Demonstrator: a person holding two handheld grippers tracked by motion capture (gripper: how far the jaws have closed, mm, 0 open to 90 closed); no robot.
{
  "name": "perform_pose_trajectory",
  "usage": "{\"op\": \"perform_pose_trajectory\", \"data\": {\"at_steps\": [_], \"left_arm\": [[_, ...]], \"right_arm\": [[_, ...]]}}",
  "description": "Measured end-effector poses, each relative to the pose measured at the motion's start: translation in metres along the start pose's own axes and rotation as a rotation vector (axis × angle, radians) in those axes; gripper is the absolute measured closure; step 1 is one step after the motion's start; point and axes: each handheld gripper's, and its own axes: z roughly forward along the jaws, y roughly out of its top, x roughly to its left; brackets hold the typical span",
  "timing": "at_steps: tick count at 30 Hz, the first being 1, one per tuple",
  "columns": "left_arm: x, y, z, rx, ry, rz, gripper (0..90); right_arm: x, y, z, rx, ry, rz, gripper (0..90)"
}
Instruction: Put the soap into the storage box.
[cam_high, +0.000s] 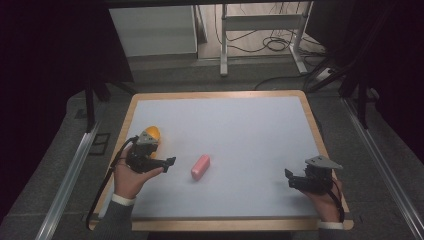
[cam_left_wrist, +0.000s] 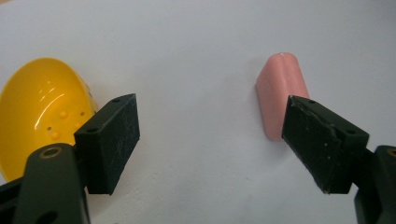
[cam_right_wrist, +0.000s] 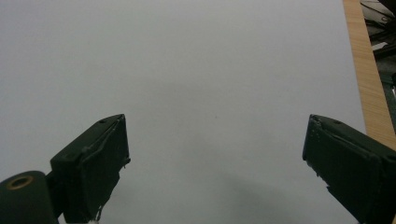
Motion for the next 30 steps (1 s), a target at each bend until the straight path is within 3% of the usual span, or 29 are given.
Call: {"op": "perform_pose_trajectory", "data": {"at_steps": [8, 10, 30], "left_arm": [[-0.007, 0.007, 0.006, 0.005, -0.016, 0.011, 19.8], [-0.012, 0.009, 0.014, 0.033, -0.004, 0.030, 19.7], [-0.038, 0.024, 0.044, 0.104, -0.074, 0.078, 20.2]], "right_arm": [[0.000, 0.000, 0.000, -0.001, -0.011, 0.002, 6.8], [0.000, 0.000, 0.000, -0.003, -0.013, 0.000, 6.8], [0.001, -0.001, 0.001, 0.005, -0.011, -0.010, 6.8]]}}
